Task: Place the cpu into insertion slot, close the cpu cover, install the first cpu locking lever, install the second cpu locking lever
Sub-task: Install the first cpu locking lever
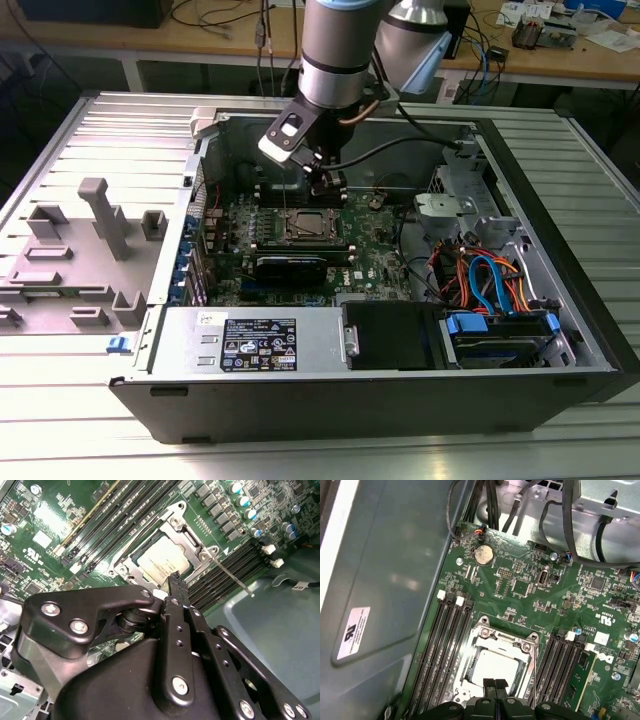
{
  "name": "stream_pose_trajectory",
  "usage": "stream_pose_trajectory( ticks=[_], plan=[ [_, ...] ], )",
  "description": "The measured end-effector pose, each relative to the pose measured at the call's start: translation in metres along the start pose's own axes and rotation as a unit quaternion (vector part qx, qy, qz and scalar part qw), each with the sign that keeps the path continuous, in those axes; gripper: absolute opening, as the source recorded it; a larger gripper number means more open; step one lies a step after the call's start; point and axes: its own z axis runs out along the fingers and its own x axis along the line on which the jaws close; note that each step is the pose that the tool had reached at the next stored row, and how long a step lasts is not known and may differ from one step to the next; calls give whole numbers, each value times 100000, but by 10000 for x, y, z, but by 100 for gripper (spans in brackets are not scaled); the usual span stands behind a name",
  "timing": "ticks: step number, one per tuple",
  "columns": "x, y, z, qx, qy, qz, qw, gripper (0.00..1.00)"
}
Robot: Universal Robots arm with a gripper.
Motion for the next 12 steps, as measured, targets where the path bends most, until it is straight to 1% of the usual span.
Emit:
stream_pose_trajectory(
  ticks=[5, 10, 12],
  plan=[
    [22, -85, 4, 6, -20, -498, 99999, 11],
    [27, -106, 5, 126, -86, -2205, 99976, 11],
    [27, -107, 5, 199, -123, -3372, 99943, 11]
  ],
)
